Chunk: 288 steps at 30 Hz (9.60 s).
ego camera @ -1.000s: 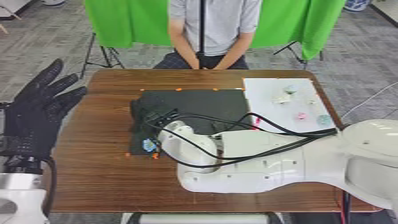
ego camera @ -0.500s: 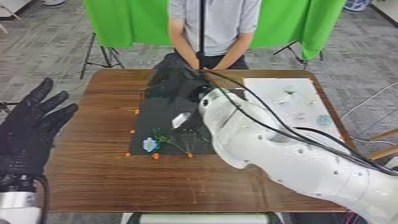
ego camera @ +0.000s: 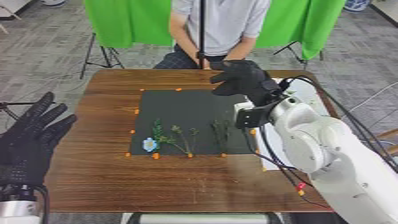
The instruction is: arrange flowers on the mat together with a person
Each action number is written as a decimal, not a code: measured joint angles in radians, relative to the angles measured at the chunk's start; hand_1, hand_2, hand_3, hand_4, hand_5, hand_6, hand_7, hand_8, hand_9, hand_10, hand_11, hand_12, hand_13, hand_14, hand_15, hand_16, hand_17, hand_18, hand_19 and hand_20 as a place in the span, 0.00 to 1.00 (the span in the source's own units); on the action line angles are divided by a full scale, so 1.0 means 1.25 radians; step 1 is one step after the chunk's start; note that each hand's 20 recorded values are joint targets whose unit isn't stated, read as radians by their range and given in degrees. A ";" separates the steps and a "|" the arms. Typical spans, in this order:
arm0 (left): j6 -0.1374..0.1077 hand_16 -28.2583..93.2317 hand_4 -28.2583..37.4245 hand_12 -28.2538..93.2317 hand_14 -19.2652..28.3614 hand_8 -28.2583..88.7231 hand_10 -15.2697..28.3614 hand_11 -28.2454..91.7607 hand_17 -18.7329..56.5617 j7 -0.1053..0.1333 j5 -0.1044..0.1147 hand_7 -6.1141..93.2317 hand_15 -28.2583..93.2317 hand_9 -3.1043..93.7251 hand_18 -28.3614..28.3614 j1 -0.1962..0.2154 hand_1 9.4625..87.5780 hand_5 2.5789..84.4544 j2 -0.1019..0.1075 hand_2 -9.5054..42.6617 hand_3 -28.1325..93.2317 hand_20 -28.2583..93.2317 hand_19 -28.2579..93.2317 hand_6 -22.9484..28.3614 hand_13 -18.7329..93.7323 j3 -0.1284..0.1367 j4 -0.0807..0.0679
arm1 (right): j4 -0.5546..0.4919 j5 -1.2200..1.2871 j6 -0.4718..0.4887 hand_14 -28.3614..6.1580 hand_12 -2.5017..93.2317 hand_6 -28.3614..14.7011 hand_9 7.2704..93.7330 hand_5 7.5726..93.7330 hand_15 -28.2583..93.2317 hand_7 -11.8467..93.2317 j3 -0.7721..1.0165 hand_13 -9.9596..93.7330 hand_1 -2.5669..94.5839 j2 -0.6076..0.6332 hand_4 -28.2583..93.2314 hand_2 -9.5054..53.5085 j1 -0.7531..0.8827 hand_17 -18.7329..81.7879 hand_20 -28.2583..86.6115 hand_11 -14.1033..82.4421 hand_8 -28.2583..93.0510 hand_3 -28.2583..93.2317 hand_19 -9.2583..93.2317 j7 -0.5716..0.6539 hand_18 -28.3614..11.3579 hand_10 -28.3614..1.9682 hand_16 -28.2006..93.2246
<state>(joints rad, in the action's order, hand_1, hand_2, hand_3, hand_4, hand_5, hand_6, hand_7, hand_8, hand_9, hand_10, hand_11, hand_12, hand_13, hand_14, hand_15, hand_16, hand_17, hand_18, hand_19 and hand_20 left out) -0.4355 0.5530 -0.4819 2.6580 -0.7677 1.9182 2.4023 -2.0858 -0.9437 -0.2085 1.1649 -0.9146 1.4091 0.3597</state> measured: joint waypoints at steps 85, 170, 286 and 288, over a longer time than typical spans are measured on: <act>-0.013 0.20 0.05 0.33 0.85 0.17 0.67 0.37 0.12 -0.013 -0.013 0.16 0.59 0.33 0.83 -0.024 0.14 0.35 0.006 0.32 0.85 0.36 0.53 0.54 0.34 -0.046 -0.007 | -0.032 0.028 -0.039 0.30 0.18 0.69 0.57 0.52 0.58 0.27 0.141 0.57 0.33 0.025 0.02 0.05 0.216 0.32 0.37 0.32 0.13 0.81 0.64 -0.015 0.08 0.40 0.33; -0.013 0.20 0.05 0.33 0.85 0.17 0.68 0.38 0.12 0.021 -0.014 0.16 0.59 0.33 0.83 -0.034 0.15 0.35 0.019 0.32 0.86 0.35 0.54 0.55 0.34 -0.068 -0.005 | 0.345 -0.696 0.178 0.42 0.15 0.58 0.83 0.68 0.61 0.21 -0.209 0.89 0.52 0.175 0.03 0.00 -0.204 0.57 0.06 0.28 0.14 0.78 0.90 0.743 0.11 0.24 0.31; 0.021 0.20 0.06 0.33 0.85 0.17 0.68 0.38 0.12 -0.016 -0.028 0.16 0.60 0.33 0.84 -0.010 0.15 0.35 -0.035 0.31 0.86 0.36 0.54 0.54 0.34 0.010 -0.005 | 0.305 -0.834 0.096 0.60 0.21 0.66 0.86 0.71 0.63 0.28 -1.098 0.87 0.46 -0.214 0.01 0.00 -0.805 0.54 0.19 0.39 0.13 0.81 0.89 0.422 0.24 0.56 0.38; 0.021 0.20 0.06 0.33 0.85 0.17 0.68 0.38 0.12 -0.015 -0.027 0.16 0.60 0.33 0.84 -0.004 0.15 0.35 -0.035 0.31 0.86 0.36 0.54 0.54 0.34 0.012 -0.005 | 0.298 -0.834 0.097 0.60 0.21 0.66 0.86 0.71 0.63 0.28 -1.076 0.87 0.46 -0.206 0.01 0.00 -0.799 0.54 0.19 0.39 0.13 0.81 0.89 0.422 0.23 0.55 0.38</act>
<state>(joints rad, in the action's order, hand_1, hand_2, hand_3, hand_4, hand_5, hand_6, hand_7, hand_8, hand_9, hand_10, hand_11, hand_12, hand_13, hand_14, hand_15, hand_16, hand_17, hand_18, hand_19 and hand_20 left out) -0.4099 0.5343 -0.5162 2.6525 -0.8120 1.9328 2.3965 -1.7135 -1.9860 -0.0877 -0.1806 -1.1727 0.4101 0.8873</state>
